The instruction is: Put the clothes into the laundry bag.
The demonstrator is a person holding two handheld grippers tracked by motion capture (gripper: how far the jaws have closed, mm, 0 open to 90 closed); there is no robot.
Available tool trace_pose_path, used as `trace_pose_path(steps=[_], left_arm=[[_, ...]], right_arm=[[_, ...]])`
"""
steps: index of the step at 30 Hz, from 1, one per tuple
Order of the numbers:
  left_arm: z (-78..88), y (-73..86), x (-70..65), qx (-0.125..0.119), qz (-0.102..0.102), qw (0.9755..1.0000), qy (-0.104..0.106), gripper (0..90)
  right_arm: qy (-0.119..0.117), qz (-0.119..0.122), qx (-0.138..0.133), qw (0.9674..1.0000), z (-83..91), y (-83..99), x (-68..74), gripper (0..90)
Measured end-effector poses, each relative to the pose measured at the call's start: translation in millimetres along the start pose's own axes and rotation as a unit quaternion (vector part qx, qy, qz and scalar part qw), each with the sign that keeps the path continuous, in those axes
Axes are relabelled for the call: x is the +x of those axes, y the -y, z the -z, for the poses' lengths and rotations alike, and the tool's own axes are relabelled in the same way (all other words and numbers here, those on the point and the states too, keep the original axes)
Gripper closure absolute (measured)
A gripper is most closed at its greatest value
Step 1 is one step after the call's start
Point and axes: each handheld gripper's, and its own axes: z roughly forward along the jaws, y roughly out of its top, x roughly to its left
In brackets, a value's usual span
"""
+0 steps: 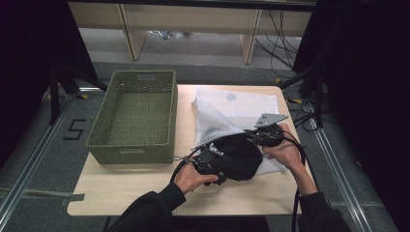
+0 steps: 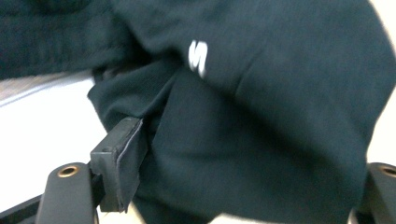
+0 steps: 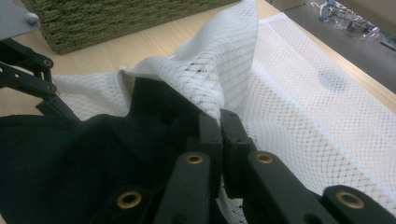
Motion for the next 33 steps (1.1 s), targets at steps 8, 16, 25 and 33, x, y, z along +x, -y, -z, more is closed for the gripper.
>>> trace_pose_path(steps=[8, 16, 25, 33], left_arm=[[-13.1, -9.4, 2.0, -0.025, 0.005, 0.9997, -0.001, 54.8], [-1.5, -35.6, 9.6, -0.132, 0.048, 0.99, 0.015, 81.9], [-26.1, -37.1, 33.4, -0.13, 0.061, 0.9875, -0.065, 80.6], [-15.6, -32.0, 25.8, -0.108, 0.058, 0.9905, -0.062, 47.1]], right_arm=[[-0.005, -0.003, 0.003, 1.0, -0.3, 0.0, 0.4, 89.9], [-0.003, -0.004, -0.006, 1.0, 2.8, 0.2, -1.6, 89.9], [-0.005, -0.004, -0.008, 1.0, 12.4, -1.2, 6.2, 90.0], [-0.012, 0.001, -0.001, 0.9999, 7.2, 3.8, 12.4, 90.0]])
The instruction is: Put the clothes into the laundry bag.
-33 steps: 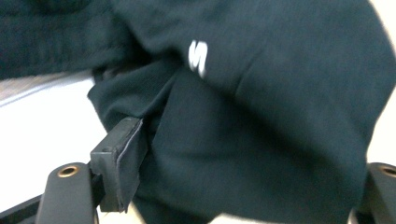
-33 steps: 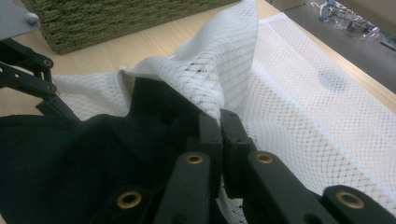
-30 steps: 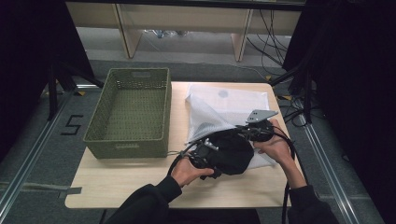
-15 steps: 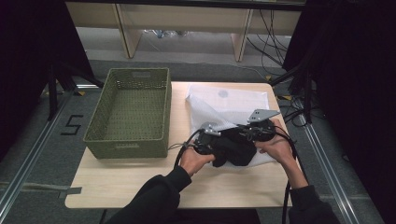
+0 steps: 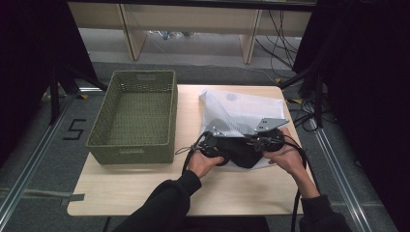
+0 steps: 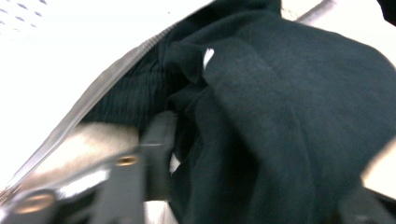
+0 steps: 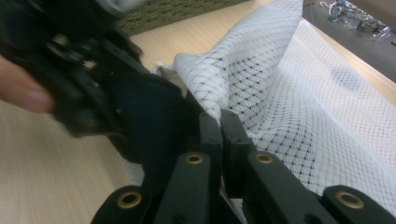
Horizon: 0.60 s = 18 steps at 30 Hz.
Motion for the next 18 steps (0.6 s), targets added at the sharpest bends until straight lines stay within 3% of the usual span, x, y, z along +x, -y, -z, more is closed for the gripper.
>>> trace_pose_path(steps=[3, 5, 7, 8, 9, 10, 11, 12, 14, 16, 17, 18], left_arm=[[18.2, 5.9, -1.9, 0.014, -0.01, 0.9998, -0.001, 34.5], [28.8, 12.5, -3.7, 0.026, -0.009, 0.9996, 0.006, 32.7], [35.6, 19.6, -8.2, 0.038, 0.001, 0.9989, 0.027, 32.8], [35.6, 19.6, -8.2, 0.038, 0.001, 0.9989, 0.027, 32.5], [35.4, 23.7, -9.9, 0.052, 0.004, 0.9971, 0.055, 32.6], [33.0, 23.9, -10.3, 0.058, 0.003, 0.9961, 0.067, 32.5], [28.9, 23.4, -12.8, 0.053, 0.011, 0.9961, 0.07, 32.0], [22.8, 21.9, -18.7, 0.036, 0.026, 0.9969, 0.065, 31.5], [13.0, 16.6, -23.7, 0.028, 0.023, 0.998, 0.052, 28.6], [3.0, 9.6, -25.3, 0.024, 0.042, 0.9971, 0.059, 29.7], [-0.2, 6.4, -22.9, 0.028, 0.031, 0.9977, 0.054, 34.5], [-6.1, 4.4, -22.8, 0.016, 0.035, 0.9978, 0.054, 40.9]], right_arm=[[-0.003, -0.004, 0.0, 1.0, 1.3, 0.8, -1.9, 90.0], [0.0, -0.01, 0.002, 0.9999, 2.0, 1.0, -1.6, 90.0], [-0.003, -0.008, 0.002, 1.0, 1.0, 0.7, -1.9, 90.0], [0.0, -0.002, 0.0, 1.0, 0.5, 0.6, -2.2, 90.0], [0.001, -0.005, 0.002, 1.0, 0.3, 0.3, -1.6, 89.9], [-0.002, -0.01, 0.005, 0.9999, -0.7, 0.3, -0.1, 89.9], [0.0, 0.001, 0.001, 1.0, -1.4, 0.1, -1.4, 90.0], [0.0, 0.003, 0.001, 1.0, -1.5, 0.1, -1.5, 90.0], [0.0, -0.003, 0.006, 1.0, -0.2, 0.5, -0.7, 90.0], [-0.005, -0.005, 0.004, 1.0, 0.4, 1.2, -2.0, 90.0], [0.0, 0.002, 0.001, 1.0, 0.7, 1.3, -2.8, 89.9], [-0.001, 0.001, 0.0, 1.0, 0.8, 1.5, -2.9, 90.0]])
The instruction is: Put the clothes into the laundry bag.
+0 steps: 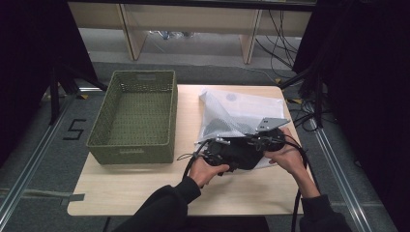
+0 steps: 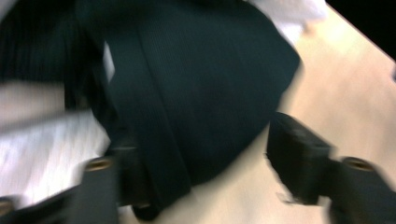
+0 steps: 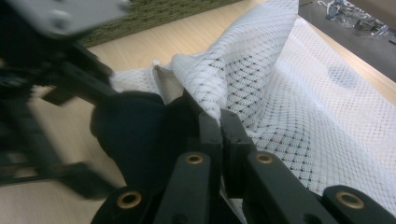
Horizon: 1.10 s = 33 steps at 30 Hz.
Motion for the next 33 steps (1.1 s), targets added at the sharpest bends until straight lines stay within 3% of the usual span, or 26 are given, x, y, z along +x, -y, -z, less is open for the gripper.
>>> trace_pose_path(steps=[1, 3, 5, 7, 9, 10, 11, 14, 18, 22, 23, 25, 27, 28, 29, 33], left_arm=[[-4.1, -2.1, 0.9, -0.005, 0.006, 1.0, 0.005, 47.5], [-10.9, -4.4, 6.2, -0.033, 0.022, 0.9991, 0.012, 69.7], [-11.7, -8.3, 12.8, -0.055, 0.05, 0.9971, 0.018, 80.2], [-6.3, -14.9, 16.9, -0.073, 0.052, 0.9959, 0.009, 84.4], [-0.8, -22.1, 20.8, -0.088, 0.036, 0.9953, -0.014, 85.2], [-0.8, -22.1, 20.8, -0.088, 0.036, 0.9953, -0.014, 85.4], [-1.4, -25.7, 24.8, -0.095, 0.017, 0.9947, -0.037, 85.2], [-12.9, -17.5, 32.1, -0.073, 0.024, 0.9963, -0.038, 81.1], [-11.4, -5.2, 33.3, -0.064, 0.011, 0.9969, -0.044, 69.3], [1.9, 0.3, 31.6, -0.04, -0.013, 0.9978, -0.052, 55.0], [9.5, 4.4, 29.8, -0.032, -0.039, 0.9967, -0.063, 54.6], [13.0, 7.5, 30.5, -0.03, -0.035, 0.9976, -0.052, 58.1], [11.1, 6.0, 30.9, -0.026, -0.047, 0.9979, -0.038, 72.2], [7.1, 4.6, 29.7, -0.034, -0.041, 0.9981, -0.032, 78.6], [3.4, 2.2, 28.5, -0.039, -0.039, 0.9983, -0.018, 81.6], [-4.5, -16.2, 24.2, -0.065, -0.046, 0.9966, -0.023, 84.2]], right_arm=[[-0.003, -0.008, 0.003, 1.0, 0.3, 0.2, 0.7, 90.0], [-0.004, -0.001, -0.001, 1.0, -0.1, 0.1, 1.0, 90.0], [-0.008, -0.003, -0.003, 1.0, 0.2, 0.1, 1.9, 90.0], [-0.013, -0.004, 0.0, 0.9999, 1.4, -0.9, 3.1, 90.0], [-0.02, -0.003, -0.01, 0.9997, 5.5, -2.9, 4.9, 90.0], [-0.02, -0.003, -0.009, 0.9998, 8.6, -4.4, 6.3, 90.0], [-0.019, 0.002, -0.01, 0.9998, 11.0, -6.0, 8.1, 90.0], [-0.014, 0.008, 0.005, 0.9999, 11.5, -3.7, 12.2, 90.0], [-0.022, -0.005, 0.032, 0.9992, 0.9, 12.8, 14.6, 90.0], [-0.019, -0.003, 0.035, 0.9992, -5.2, 19.1, 15.1, 90.0], [-0.025, -0.007, 0.041, 0.9988, -6.3, 18.6, 15.8, 90.0], [-0.022, 0.004, 0.038, 0.999, -6.8, 17.6, 15.3, 90.0], [-0.027, -0.002, 0.039, 0.9989, -5.8, 15.8, 16.8, 90.0], [-0.021, -0.001, 0.033, 0.9992, -6.3, 15.6, 17.8, 90.0], [-0.031, -0.002, 0.039, 0.9987, -5.1, 14.5, 18.4, 90.0], [-0.045, 0.0, 0.039, 0.9982, -3.9, 13.1, 20.5, 90.0]])
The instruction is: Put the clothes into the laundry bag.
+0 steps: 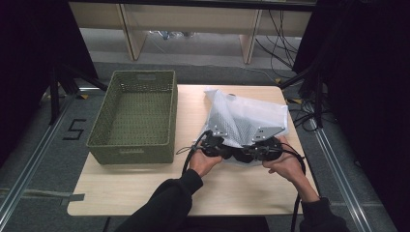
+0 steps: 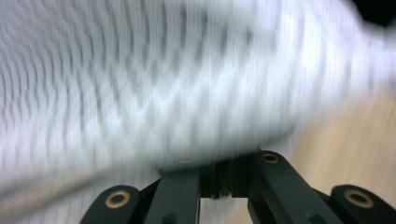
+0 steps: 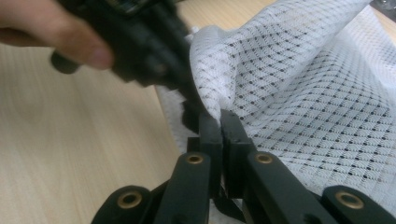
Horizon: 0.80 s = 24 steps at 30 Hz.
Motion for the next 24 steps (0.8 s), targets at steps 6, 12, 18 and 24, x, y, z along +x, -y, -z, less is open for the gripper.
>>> trace_pose_path(steps=[6, 12, 18, 24], left_arm=[[-1.3, 6.9, 1.0, 0.032, -0.006, 0.9995, -0.003, 71.3], [30.7, 21.1, 5.4, 0.071, -0.034, 0.9966, -0.026, 45.5], [34.8, 30.2, 14.0, 0.084, -0.048, 0.9951, -0.021, 34.2], [21.8, 32.1, 19.1, 0.109, -0.066, 0.9914, -0.03, 34.4]], right_arm=[[-0.001, 0.0, 0.017, 0.9998, -14.4, 9.1, 2.4, 90.0], [-0.006, -0.012, 0.042, 0.999, -29.9, 18.5, -0.8, 90.0], [-0.006, -0.016, 0.048, 0.9987, -35.3, 19.5, -2.6, 90.0], [-0.012, -0.016, 0.045, 0.9988, -36.5, 20.7, -4.7, 90.0]])
